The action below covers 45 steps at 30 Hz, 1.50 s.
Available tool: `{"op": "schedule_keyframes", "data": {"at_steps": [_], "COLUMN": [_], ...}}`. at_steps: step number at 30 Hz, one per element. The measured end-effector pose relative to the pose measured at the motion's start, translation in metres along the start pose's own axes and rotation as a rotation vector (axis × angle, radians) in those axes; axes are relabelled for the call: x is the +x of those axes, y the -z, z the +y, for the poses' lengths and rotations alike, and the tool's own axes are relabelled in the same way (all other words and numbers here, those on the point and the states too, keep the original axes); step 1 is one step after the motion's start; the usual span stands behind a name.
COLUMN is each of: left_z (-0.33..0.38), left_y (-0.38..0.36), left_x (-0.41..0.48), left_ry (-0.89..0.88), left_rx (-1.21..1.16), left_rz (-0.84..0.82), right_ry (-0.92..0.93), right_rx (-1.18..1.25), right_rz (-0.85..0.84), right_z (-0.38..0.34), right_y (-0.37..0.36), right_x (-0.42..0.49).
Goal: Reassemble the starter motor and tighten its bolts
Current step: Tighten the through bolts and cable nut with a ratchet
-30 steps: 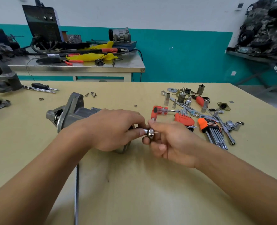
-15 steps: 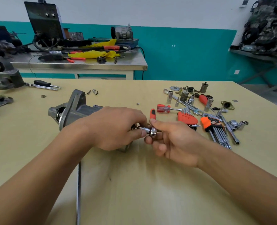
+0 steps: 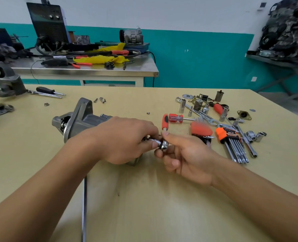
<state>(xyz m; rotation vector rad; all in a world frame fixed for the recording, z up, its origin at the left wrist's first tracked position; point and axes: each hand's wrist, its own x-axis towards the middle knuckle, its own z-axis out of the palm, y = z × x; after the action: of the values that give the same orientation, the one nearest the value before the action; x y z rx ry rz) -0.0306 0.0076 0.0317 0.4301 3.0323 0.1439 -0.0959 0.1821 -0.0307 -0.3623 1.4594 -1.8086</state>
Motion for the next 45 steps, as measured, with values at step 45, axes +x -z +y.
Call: {"op": "schedule_keyframes", "data": {"at_steps": [45], "left_z": [-0.003], "left_y": [0.001], "left_x": [0.000], "left_ry": [-0.046], "left_rx": [-0.083], "left_rz": [0.023], "right_ry": [0.490], "right_rx": [-0.649], "right_rz": [0.144], "right_z": [-0.001], "right_y": [0.000], "right_x": [-0.008]}}
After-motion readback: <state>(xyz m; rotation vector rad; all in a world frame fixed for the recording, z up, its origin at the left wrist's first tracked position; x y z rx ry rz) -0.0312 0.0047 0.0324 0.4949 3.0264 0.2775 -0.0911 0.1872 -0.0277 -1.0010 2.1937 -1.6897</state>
